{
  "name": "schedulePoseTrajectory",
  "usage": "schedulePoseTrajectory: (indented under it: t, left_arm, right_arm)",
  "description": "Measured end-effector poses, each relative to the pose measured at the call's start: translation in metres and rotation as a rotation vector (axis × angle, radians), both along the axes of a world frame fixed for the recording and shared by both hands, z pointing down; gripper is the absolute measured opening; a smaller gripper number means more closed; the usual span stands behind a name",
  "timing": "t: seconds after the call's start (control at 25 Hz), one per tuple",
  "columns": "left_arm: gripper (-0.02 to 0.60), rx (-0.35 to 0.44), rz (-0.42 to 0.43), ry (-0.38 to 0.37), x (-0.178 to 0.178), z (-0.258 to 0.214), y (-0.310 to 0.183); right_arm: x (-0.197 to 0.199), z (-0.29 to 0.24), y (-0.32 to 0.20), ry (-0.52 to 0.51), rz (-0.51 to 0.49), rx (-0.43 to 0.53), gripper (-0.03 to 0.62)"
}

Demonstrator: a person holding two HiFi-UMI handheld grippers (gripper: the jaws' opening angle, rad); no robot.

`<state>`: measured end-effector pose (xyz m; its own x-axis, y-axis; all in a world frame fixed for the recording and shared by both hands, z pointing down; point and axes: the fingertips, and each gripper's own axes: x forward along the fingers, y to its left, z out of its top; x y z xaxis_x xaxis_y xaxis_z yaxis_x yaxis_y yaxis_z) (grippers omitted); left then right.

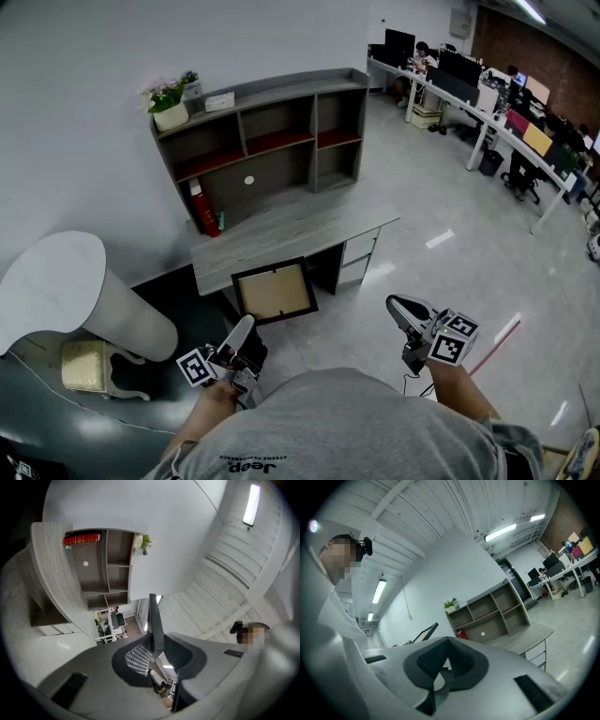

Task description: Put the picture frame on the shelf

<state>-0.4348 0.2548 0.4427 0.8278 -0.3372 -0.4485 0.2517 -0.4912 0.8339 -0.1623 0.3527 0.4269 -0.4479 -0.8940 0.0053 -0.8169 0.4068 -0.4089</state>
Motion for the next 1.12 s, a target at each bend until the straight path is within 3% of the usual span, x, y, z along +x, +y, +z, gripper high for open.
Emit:
schedulePoseTrajectory:
  t: [0.28,0.84,1.12]
  left_arm:
    - [0.087,-0.001,0.014,-0.008,0.024,0.000,0.005]
    - [0.087,0.024,0.055,-0.018,0.125,-0.003,0.042]
    - [0.087,0.009,0.058,-0.020,0.158,0.003,0.053]
  right_arm:
    - [0.014,0.000,0.011,0.016,-0.018,0.013,0.015]
    - [0.101,0.010,0.066,-0.006,-0.003,0.019,0.015]
    - [0.132,0.021,0.085,-0.022,0.007,0.006,0.017]
